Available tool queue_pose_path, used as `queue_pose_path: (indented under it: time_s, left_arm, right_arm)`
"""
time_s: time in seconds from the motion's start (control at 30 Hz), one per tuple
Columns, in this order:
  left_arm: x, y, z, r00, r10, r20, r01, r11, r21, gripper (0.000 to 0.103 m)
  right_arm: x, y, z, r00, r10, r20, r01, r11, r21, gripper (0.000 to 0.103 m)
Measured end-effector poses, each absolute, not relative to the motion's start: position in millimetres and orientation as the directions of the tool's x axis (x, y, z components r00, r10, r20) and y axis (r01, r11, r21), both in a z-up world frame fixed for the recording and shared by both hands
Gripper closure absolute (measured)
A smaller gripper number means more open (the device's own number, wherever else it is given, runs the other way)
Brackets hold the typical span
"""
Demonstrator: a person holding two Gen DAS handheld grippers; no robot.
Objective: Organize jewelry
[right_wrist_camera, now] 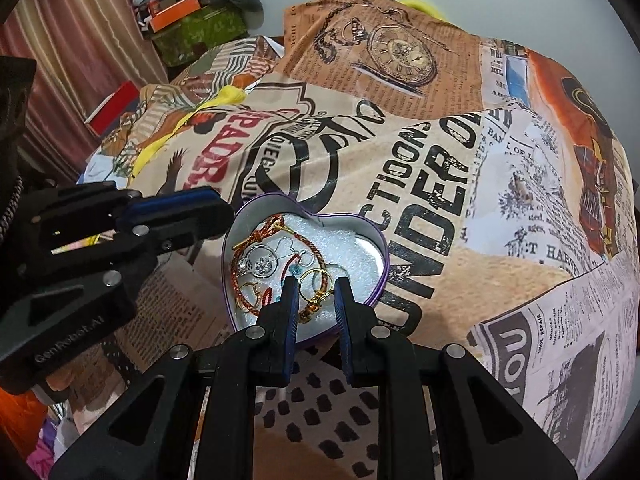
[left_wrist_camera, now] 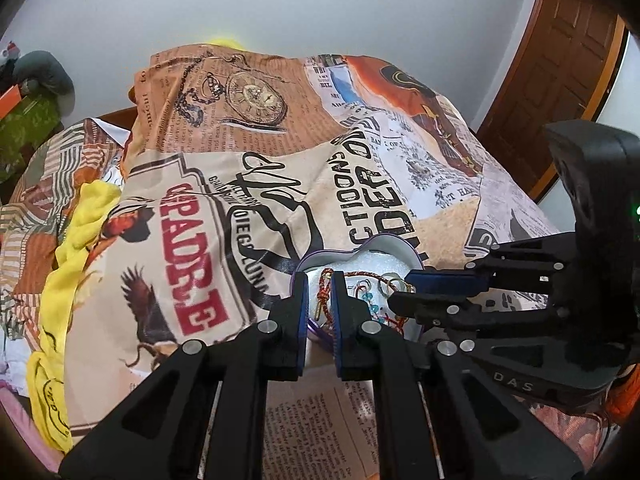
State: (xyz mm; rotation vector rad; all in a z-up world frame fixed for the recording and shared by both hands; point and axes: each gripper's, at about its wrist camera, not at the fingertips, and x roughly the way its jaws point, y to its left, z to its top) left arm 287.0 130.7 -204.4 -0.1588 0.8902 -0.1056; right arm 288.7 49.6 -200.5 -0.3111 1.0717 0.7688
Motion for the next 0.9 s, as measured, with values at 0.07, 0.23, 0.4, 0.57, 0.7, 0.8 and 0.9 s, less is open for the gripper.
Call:
queue_pose_path:
  time_s: [0.07, 0.23, 0.4, 0.57, 0.7, 0.8, 0.9]
  left_arm:
    - [285, 133, -204, 0.627, -0.151, -0.764, 0.018, 0.983, -0.180, 0.090]
    - [279, 141, -202, 0.629, -0.138, -0.765, -0.007, 0.983, -0.183, 0.083]
    - [271, 144, -194, 0.639, -0.116, -0.761, -0.036, 0.983, -0.180, 0.074]
    - [255, 142, -172, 0.670, -0.101, -0.736, -0.043, 0.984, -0.175, 0.074]
    - [236, 134, -142, 0.714, -0.099, -0.694, -0.026, 0.986, -0.167, 0.074]
    - [217, 126, -111, 0.761, -0.095, -0.642, -0.010, 0.988, -0.157, 0.074]
    - [192, 116, -78, 0.814, -0.093, -0.574, 0.009, 0.989, -0.147, 0.073]
  right_arm:
    - [287, 51, -201, 0.257, 0.410, -0.875, -0.704, 0.700, 0.121, 0.087]
    - [287, 53, -201, 0.255, 0.400, -0.880, -0.706, 0.699, 0.113, 0.086]
    - [283, 53, -192, 0.300, 0.378, -0.876, -0.702, 0.709, 0.065, 0.080]
    - [272, 45, -169, 0.343, 0.395, -0.852, -0.695, 0.718, 0.053, 0.080]
    - [260, 35, -143, 0.394, 0.424, -0.816, -0.688, 0.725, 0.044, 0.080]
    - [242, 22, -110, 0.452, 0.461, -0.764, -0.679, 0.733, 0.041, 0.080]
    - [224, 9, -79, 0.509, 0.497, -0.702, -0.672, 0.740, 0.037, 0.080]
